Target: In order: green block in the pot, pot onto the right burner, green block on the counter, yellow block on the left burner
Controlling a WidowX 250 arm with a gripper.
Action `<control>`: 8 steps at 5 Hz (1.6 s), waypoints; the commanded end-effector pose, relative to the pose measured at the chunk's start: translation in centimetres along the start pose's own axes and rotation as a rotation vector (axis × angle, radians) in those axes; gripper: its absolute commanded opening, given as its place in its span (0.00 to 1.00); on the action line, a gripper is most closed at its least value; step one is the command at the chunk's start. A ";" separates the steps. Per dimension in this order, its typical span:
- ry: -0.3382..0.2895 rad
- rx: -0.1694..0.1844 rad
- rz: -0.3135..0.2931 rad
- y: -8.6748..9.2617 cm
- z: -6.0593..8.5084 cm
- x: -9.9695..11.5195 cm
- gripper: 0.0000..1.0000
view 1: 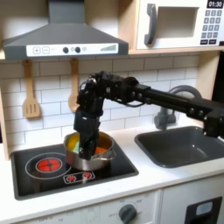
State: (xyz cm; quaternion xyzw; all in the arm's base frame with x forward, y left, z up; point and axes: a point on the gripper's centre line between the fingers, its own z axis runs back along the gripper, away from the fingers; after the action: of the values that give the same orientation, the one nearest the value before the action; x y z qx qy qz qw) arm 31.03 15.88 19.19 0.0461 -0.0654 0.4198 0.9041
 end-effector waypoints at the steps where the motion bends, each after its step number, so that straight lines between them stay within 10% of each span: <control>1: -0.013 -0.003 -0.021 -0.1 0.4 0.1 0.00; 5: -0.051 -0.050 -0.013 -0.5 1.8 1.5 0.11; 6: -0.050 -0.075 -0.002 -0.9 1.9 1.4 1.00; 8: -0.045 -0.083 -0.005 -1.4 1.3 1.4 1.00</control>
State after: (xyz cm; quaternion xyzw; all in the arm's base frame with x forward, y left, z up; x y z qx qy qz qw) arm 33.06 15.79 21.07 0.0171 -0.1094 0.4123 0.9043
